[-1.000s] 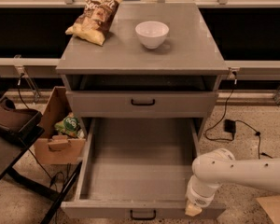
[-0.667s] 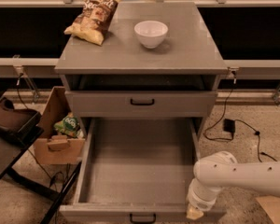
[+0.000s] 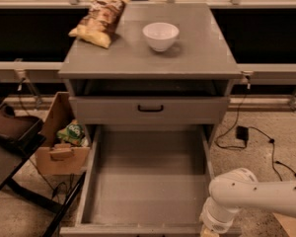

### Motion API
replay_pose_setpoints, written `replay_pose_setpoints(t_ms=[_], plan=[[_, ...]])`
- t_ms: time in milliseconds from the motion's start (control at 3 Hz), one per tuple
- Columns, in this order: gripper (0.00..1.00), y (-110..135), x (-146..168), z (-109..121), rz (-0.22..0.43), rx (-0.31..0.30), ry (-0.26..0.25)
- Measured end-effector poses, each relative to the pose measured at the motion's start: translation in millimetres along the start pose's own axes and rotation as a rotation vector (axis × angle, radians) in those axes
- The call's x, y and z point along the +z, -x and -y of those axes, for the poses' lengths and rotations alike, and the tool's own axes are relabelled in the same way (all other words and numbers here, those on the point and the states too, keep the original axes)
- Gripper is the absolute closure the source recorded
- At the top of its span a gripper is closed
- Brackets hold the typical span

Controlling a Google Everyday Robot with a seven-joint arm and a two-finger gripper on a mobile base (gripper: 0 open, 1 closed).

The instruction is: Open middle drawer

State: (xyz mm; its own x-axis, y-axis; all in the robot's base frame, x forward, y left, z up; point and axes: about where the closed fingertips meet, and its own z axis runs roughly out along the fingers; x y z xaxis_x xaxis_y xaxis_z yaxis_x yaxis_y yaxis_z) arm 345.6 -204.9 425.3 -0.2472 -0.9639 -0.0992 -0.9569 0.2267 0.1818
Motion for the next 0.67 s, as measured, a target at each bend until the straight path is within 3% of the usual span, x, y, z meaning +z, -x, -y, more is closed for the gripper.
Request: replay_pose_setpoints(t_ms=[667], plan=[[0.50,0.1,0.0,0.0,0.000,0.000,0.000]])
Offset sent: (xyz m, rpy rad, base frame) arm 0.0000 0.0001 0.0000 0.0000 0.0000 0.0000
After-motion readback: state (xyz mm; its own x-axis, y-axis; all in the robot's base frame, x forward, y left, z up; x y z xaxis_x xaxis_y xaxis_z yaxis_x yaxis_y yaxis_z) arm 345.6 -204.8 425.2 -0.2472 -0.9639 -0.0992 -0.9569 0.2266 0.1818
